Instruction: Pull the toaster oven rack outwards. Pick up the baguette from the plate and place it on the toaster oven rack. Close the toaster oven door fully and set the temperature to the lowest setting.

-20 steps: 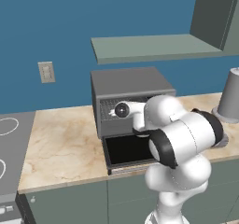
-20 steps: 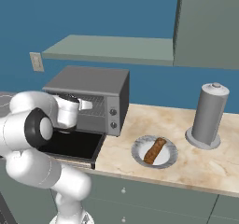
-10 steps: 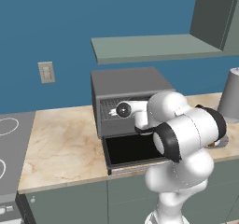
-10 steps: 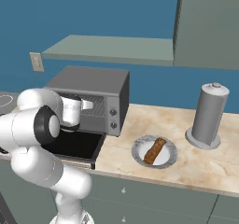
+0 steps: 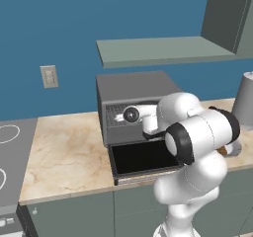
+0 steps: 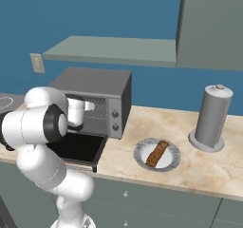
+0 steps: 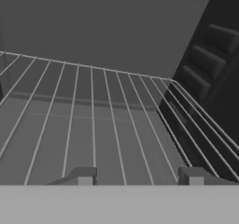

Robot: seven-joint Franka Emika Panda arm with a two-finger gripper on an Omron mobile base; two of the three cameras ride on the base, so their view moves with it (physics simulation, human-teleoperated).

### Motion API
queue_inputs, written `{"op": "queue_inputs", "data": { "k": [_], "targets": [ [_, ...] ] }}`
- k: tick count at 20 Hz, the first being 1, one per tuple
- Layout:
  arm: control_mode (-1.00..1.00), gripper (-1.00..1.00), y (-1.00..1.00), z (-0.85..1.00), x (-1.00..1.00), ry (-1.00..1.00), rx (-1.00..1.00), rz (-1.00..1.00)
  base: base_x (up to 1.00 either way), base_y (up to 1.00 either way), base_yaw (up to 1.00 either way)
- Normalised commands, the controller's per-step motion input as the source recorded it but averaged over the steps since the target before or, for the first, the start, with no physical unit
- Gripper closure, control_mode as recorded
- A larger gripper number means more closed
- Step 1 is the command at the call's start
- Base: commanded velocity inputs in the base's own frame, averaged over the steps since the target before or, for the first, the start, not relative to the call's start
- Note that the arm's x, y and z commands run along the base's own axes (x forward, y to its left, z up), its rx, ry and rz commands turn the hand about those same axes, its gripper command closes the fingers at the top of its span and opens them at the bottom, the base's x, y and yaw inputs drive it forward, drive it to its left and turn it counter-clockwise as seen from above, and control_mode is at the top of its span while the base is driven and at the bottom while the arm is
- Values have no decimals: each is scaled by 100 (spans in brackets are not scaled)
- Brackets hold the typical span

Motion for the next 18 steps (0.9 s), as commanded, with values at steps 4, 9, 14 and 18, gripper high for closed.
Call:
{"op": "queue_inputs", "data": {
  "k": [4, 9, 14, 18],
  "targets": [
    [-100, -100, 16, -87, 0, 6, 0, -3, 0, 0, 0],
    [-100, -100, 18, -100, 0, 10, -1, -5, 0, 0, 0],
    [-100, -100, 19, -100, -5, 11, -7, -7, 0, 0, 0],
    [-100, -100, 19, -100, -25, 23, -9, -11, 0, 0, 0]
  ]
}}
